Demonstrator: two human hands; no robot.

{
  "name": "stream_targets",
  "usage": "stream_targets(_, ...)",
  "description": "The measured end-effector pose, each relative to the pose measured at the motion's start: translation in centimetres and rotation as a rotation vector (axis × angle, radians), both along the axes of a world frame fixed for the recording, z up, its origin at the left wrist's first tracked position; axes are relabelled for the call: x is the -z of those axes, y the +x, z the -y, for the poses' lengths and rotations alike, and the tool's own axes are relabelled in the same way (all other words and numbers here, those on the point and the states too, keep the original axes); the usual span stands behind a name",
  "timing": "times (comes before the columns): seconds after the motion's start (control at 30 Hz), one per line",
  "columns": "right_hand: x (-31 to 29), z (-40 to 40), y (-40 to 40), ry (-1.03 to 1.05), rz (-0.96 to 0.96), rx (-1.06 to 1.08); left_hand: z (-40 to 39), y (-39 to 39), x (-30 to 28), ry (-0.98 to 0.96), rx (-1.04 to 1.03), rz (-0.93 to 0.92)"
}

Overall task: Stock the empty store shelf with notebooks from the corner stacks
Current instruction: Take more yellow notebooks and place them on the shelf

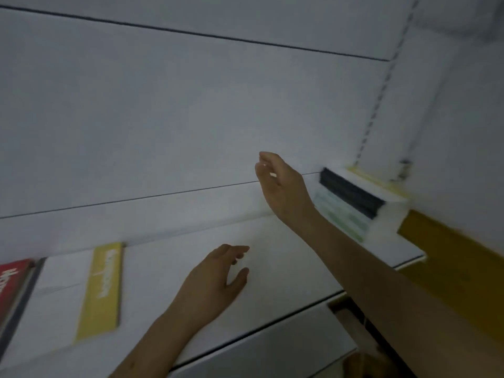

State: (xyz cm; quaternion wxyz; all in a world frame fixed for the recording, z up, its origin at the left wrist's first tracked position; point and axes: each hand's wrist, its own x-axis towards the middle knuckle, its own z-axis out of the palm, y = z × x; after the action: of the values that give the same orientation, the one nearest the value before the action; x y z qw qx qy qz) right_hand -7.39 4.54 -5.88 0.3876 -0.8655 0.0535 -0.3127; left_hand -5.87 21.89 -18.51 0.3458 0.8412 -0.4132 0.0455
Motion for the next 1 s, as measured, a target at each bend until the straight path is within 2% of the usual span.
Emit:
stream_targets(0.17, -0.1, 14.9, -4.7, -0.194, -0.021, 0.286, 12.9, -1.8, 1.0, 0.018, 0.177, -0.038)
stream_targets(0.27, 1.1, 22.7, -7.3, -0.321, -0.129, 0.394, 20.3, -1.9, 1.1, 0.054, 0.228, -0.074)
stream_targets(0.33, 2.6, 26.0, -8.3, -0.36, -0.265, 0.379, 24.8, -2.0, 1.1, 0.031, 0.213, -0.219)
stream_targets(0.43, 5.5, 27.9, -8.6, -0.515, -0.41, 0.295, 28.6, -2.2, 1.4, -0.105, 0.056, -0.446)
stream_targets(0.47, 6.5, 28.0, -8.5, -0.543, -0.382, 0.297, 29.1, -2.2, 1.7, -0.169, 0.008, -0.468)
stream_targets(0.53, 8.0, 27.6, -8.5, -0.554, -0.17, 0.36, 29.2, -2.0, 1.9, -0.296, 0.034, -0.594)
stream_targets(0.63, 9.5, 25.6, -8.4, -0.595, 0.19, 0.391, 28.6, -1.7, 1.0, -0.571, 0.251, -1.102)
stream_targets(0.67, 10.1, 24.7, -8.5, -0.63, 0.242, 0.354, 28.1, -1.6, 0.8, -0.717, 0.289, -1.292)
stream_targets(0.73, 11.3, 22.7, -8.9, -0.732, 0.283, 0.212, 27.0, -1.3, 0.3, -0.983, 0.324, -1.514)
stream_targets(0.8, 12.2, 20.8, -9.3, -0.84, 0.239, -0.028, 25.7, -1.1, -0.1, -1.092, 0.263, -1.59)
stream_targets(0.87, 12.7, 19.9, -9.5, -0.874, 0.129, -0.194, 25.1, -0.8, -0.2, -1.089, 0.137, -1.581)
stream_targets(0.93, 12.3, 20.4, -9.4, -0.795, 0.142, -0.176, 25.0, -0.6, -0.3, -1.105, 0.008, -1.522)
stream_targets(1.0, 11.1, 22.0, -9.2, -0.688, 0.219, 0.019, 25.1, -0.5, -0.5, -1.159, -0.123, -1.462)
